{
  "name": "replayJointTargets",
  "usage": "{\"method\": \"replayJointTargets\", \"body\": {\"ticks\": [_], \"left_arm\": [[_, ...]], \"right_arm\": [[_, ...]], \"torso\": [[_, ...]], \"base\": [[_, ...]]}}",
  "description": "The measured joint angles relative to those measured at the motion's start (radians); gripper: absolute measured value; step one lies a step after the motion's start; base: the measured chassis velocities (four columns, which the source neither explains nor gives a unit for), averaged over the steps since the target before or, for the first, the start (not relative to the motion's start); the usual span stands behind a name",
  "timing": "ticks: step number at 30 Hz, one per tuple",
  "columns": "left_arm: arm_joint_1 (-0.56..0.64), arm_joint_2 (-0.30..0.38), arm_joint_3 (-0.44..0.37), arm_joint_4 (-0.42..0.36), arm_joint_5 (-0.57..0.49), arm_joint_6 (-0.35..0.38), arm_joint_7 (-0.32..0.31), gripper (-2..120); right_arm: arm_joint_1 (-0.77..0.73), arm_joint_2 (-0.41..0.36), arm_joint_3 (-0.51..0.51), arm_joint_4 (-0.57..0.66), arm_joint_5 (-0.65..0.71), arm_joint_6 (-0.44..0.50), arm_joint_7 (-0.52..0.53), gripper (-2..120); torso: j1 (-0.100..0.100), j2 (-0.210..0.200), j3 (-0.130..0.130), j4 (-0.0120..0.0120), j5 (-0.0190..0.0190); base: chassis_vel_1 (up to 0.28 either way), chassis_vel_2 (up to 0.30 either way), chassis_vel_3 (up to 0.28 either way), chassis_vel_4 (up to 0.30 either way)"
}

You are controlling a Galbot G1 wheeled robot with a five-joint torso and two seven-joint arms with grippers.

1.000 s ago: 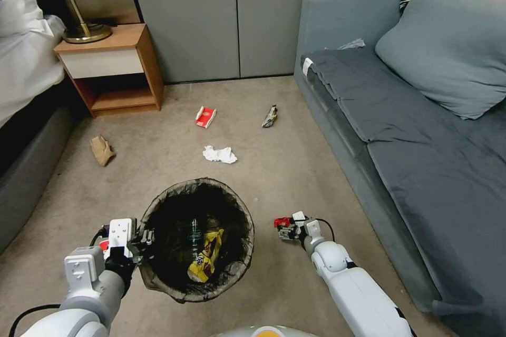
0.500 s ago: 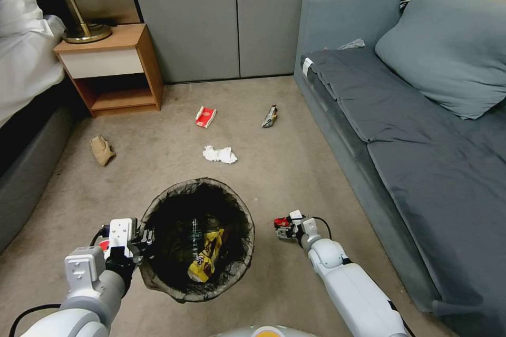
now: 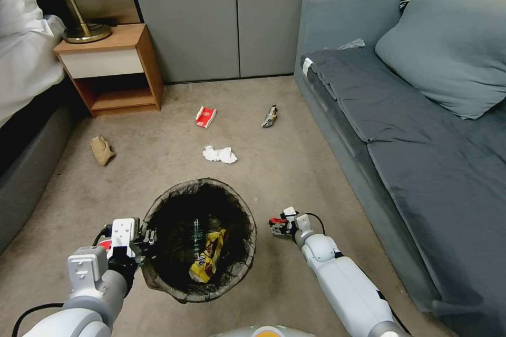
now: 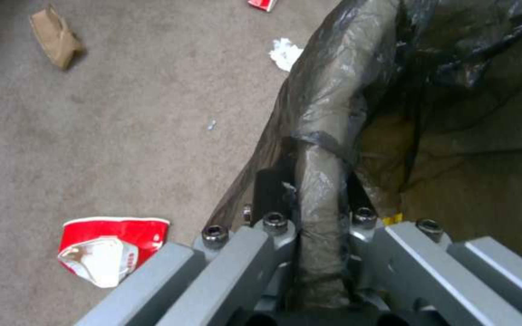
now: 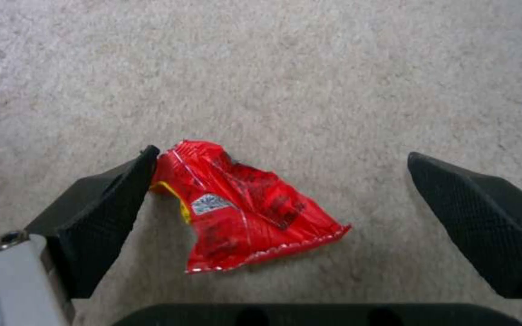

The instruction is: Pick up the trash bin, then pick up the garbage from the floor and place it into the trash bin.

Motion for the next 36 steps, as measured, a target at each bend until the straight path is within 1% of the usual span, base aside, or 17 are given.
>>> {"method": "replayJointTargets", "body": {"ticks": [9, 12, 14, 15, 17, 18, 20, 21, 24, 25, 28, 29, 30, 31, 32, 35, 36], "left_arm": [[0.001, 0.002, 0.002, 0.0, 0.001, -0.001, 0.001, 1], [0.001, 0.002, 0.004, 0.0, 0.001, -0.001, 0.001, 1], [0.001, 0.002, 0.007, 0.0, 0.003, -0.001, 0.001, 1], [0.001, 0.002, 0.007, 0.0, 0.003, -0.001, 0.001, 1], [0.001, 0.003, 0.007, 0.0, 0.004, -0.002, 0.002, 1], [0.001, 0.003, 0.007, 0.0, 0.004, -0.002, 0.002, 1], [0.0, 0.003, 0.007, 0.0, 0.004, -0.002, 0.002, 1], [0.0, 0.003, 0.007, 0.0, 0.004, -0.002, 0.002, 1], [-0.001, 0.003, 0.007, 0.0, 0.004, -0.002, 0.003, 1], [-0.001, 0.003, 0.007, 0.0, 0.004, -0.002, 0.003, 1], [-0.003, 0.003, 0.009, 0.0, 0.006, -0.002, 0.005, 1], [-0.003, 0.003, 0.009, 0.0, 0.006, -0.002, 0.005, 1], [-0.003, 0.003, 0.01, 0.0, 0.007, -0.002, 0.006, 1], [-0.004, 0.003, 0.011, 0.0, 0.009, -0.002, 0.007, 1], [-0.004, 0.003, 0.011, 0.0, 0.009, -0.002, 0.007, 1], [-0.006, 0.002, 0.013, 0.0, 0.012, -0.002, 0.01, 1], [-0.006, 0.002, 0.013, 0.0, 0.012, -0.002, 0.01, 1]], "right_arm": [[-0.004, 0.002, 0.002, -0.002, -0.002, 0.002, 0.0, 100], [-0.007, 0.001, 0.002, 0.003, -0.002, 0.003, 0.0, 98], [-0.009, 0.0, 0.003, 0.007, -0.002, 0.003, -0.004, 93], [-0.009, 0.0, 0.003, 0.007, -0.002, 0.003, -0.004, 93], [-0.012, -0.001, 0.003, 0.012, -0.002, 0.004, -0.004, 79], [-0.012, -0.001, 0.003, 0.012, -0.002, 0.004, -0.004, 79], [-0.013, -0.001, 0.003, 0.013, -0.002, 0.008, -0.004, 68], [-0.013, -0.001, 0.003, 0.013, -0.002, 0.008, -0.004, 68], [-0.016, -0.001, 0.004, 0.012, -0.005, 0.014, -0.004, 53], [-0.016, -0.001, 0.004, 0.012, -0.005, 0.014, -0.004, 53], [-0.018, -0.004, 0.005, 0.014, -0.005, 0.015, -0.004, 39], [-0.018, -0.004, 0.005, 0.014, -0.005, 0.015, -0.004, 39], [-0.018, -0.005, 0.005, 0.014, -0.005, 0.015, -0.004, 36], [-0.018, -0.006, 0.006, 0.016, -0.006, 0.015, -0.004, 30], [-0.018, -0.006, 0.006, 0.016, -0.006, 0.015, -0.004, 30], [-0.018, -0.007, 0.006, 0.016, -0.006, 0.016, -0.005, 17], [-0.018, -0.007, 0.006, 0.016, -0.006, 0.016, -0.005, 17]], "torso": [[0.0, 0.0, 0.0, 0.0, 0.0001], [0.0, 0.0, 0.0, -0.0001, 0.0], [0.0, 0.0, 0.0, -0.0001, 0.0], [0.0, 0.0, 0.0, -0.0001, 0.0], [0.0, 0.0, 0.0, -0.0001, 0.0], [0.0, 0.0, 0.0, -0.0001, 0.0], [0.0, 0.0, 0.0, 0.0, 0.0], [0.0, 0.0, 0.0, 0.0, 0.0], [0.0, 0.0, 0.0, -0.0001, 0.0001], [0.0, 0.0, 0.0, -0.0001, 0.0001], [0.0, 0.0, 0.0, 0.0, 0.0001], [0.0, 0.0, 0.0, 0.0, 0.0001], [0.0, 0.0, 0.0, 0.0, 0.0001], [0.0, 0.0, 0.0, 0.0, 0.0], [0.0, 0.0, 0.0, 0.0, 0.0], [0.0, 0.0, 0.0, -0.0001, 0.0001], [0.0, 0.0, 0.0, -0.0001, 0.0001]], "base": [[0.0, 0.0, 0.0, 0.0], [0.0, 0.0, 0.0, 0.0], [0.0, 0.0, 0.0, 0.0], [0.0, 0.0, 0.0, 0.0], [0.0, 0.0, 0.0, 0.0], [0.0, 0.0, 0.0, 0.0], [0.0, 0.0, 0.0, 0.0], [0.0, 0.0, 0.0, 0.0], [0.0, 0.0, 0.0, 0.0], [0.0, 0.0, 0.0, 0.0], [0.0, 0.0, 0.0, 0.0], [0.0, 0.0, 0.0, 0.0], [0.0, 0.0, 0.0, 0.0], [0.0, 0.0, 0.0, 0.0], [0.0, 0.0, 0.0, 0.0], [0.0, 0.0, 0.0, 0.0], [0.0, 0.0, 0.0, 0.0]]}}
